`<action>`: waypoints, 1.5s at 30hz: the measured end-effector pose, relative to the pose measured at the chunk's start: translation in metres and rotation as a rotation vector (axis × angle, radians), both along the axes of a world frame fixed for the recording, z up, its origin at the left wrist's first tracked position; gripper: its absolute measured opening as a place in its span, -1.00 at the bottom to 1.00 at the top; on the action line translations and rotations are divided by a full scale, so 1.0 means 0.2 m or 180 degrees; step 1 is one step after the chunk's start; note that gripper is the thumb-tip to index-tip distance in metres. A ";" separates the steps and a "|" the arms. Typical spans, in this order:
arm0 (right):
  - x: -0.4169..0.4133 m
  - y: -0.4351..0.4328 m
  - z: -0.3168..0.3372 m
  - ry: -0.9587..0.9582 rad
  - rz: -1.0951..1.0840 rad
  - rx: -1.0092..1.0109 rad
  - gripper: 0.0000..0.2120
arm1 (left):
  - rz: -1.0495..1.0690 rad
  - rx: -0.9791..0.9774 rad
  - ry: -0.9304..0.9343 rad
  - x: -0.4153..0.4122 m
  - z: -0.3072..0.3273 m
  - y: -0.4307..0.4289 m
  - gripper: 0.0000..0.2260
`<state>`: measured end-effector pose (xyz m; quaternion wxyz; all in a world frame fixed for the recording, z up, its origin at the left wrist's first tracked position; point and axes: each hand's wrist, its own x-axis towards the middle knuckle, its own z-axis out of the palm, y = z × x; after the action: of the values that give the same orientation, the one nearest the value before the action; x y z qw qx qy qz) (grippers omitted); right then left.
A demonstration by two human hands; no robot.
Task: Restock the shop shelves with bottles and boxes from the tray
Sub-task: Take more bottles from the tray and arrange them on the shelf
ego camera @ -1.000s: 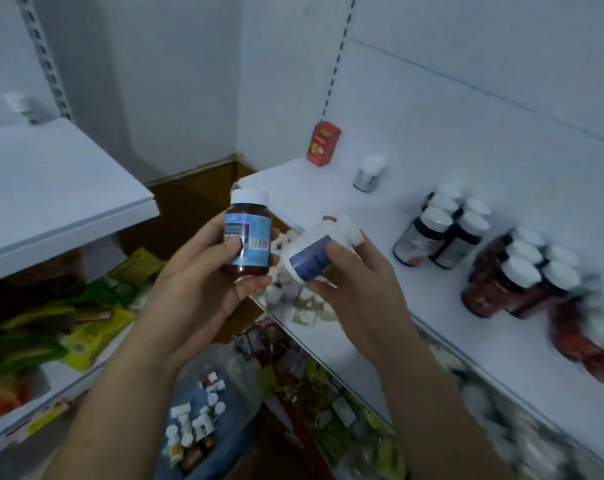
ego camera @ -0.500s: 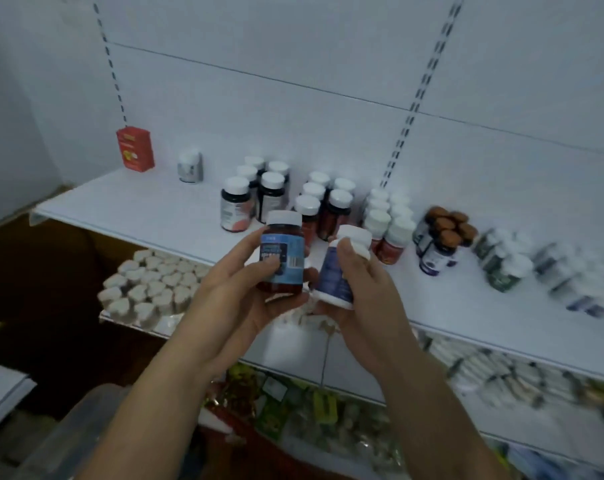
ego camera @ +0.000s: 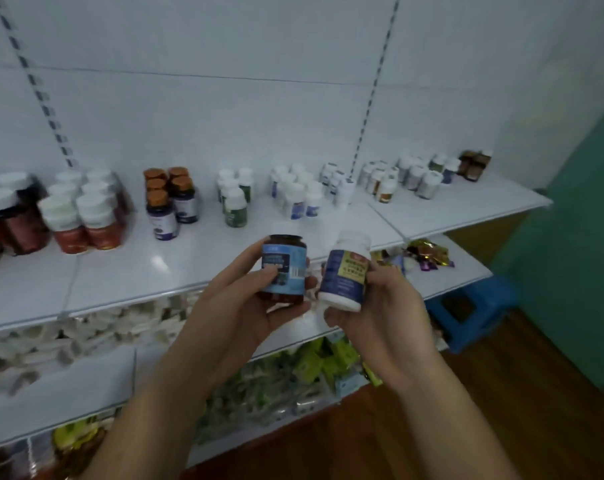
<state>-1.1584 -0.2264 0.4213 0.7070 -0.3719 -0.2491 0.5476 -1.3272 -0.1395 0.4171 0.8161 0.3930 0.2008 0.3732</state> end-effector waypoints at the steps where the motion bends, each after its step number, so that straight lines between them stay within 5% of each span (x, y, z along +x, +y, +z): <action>1: 0.08 -0.05 -0.01 -0.0010 -0.0198 -0.0015 -0.63 | -0.0160 -0.0060 0.0025 0.11 0.00 -0.01 -0.56; 5: 0.37 -0.21 -0.04 -0.0033 -0.0836 -0.0091 -0.49 | -0.0783 -0.0262 -0.0014 0.51 -0.01 -0.06 -0.55; 9: 0.64 -0.31 -0.06 -0.0154 -0.1364 -0.0204 -0.63 | -0.1217 -0.0321 0.0035 0.86 -0.03 -0.04 -0.54; 22: 1.28 -0.22 0.01 -0.0641 -0.2469 -0.0329 -0.63 | -0.2375 -0.0144 -0.0355 1.72 0.02 0.23 -0.58; 45: 2.89 -0.44 0.03 0.0049 -0.2031 -0.0125 -0.64 | -0.1627 -0.0136 0.0007 3.17 0.07 -0.06 -0.56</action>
<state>-0.5808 -0.3136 0.4272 0.8376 -0.4406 -0.1040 0.3057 -0.6922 -0.1516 0.4321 0.8918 0.4141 0.1036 0.1500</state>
